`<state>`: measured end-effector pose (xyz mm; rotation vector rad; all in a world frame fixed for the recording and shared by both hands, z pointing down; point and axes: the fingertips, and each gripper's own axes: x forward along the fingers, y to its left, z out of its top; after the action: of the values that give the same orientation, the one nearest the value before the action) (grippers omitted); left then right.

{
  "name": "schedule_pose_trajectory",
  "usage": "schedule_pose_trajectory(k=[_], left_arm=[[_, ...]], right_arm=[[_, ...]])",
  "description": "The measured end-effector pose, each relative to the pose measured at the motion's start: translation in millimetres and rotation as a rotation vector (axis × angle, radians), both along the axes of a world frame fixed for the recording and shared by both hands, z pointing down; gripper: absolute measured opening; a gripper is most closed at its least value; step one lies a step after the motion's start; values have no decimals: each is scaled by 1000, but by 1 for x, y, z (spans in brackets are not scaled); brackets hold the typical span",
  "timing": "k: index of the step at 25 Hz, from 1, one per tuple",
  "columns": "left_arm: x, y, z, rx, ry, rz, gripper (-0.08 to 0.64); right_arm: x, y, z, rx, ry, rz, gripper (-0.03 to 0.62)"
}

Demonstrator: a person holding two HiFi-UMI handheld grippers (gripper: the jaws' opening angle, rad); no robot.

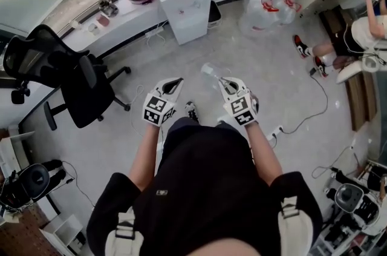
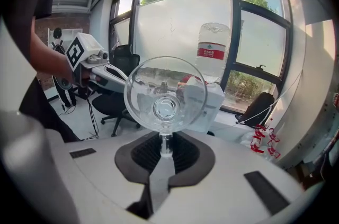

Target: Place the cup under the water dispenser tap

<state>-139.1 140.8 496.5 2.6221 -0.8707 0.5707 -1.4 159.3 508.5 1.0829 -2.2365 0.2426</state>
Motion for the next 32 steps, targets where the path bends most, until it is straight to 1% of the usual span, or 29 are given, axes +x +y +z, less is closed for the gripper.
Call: schedule_pose_trajectory(k=[3,6,15,27,32], left_arm=[[-10,-13,-4,14,1,13,-2],[-25,-19,0,9,0,23,-2],[-64,-37,6,13,-2,16,-2],[-94,-44,15,0,11,2,-2],[-103,-47,18,-5,13,-3,-2]], right_arm=[[-10,-11,-1,13,5,14,14],[-19,-18,0,19,30,19,14],[-43,-30,11,14,56,26,14],[-73,-43,20,5,70,11,14],[-75,-52,22,1,73,16,14]])
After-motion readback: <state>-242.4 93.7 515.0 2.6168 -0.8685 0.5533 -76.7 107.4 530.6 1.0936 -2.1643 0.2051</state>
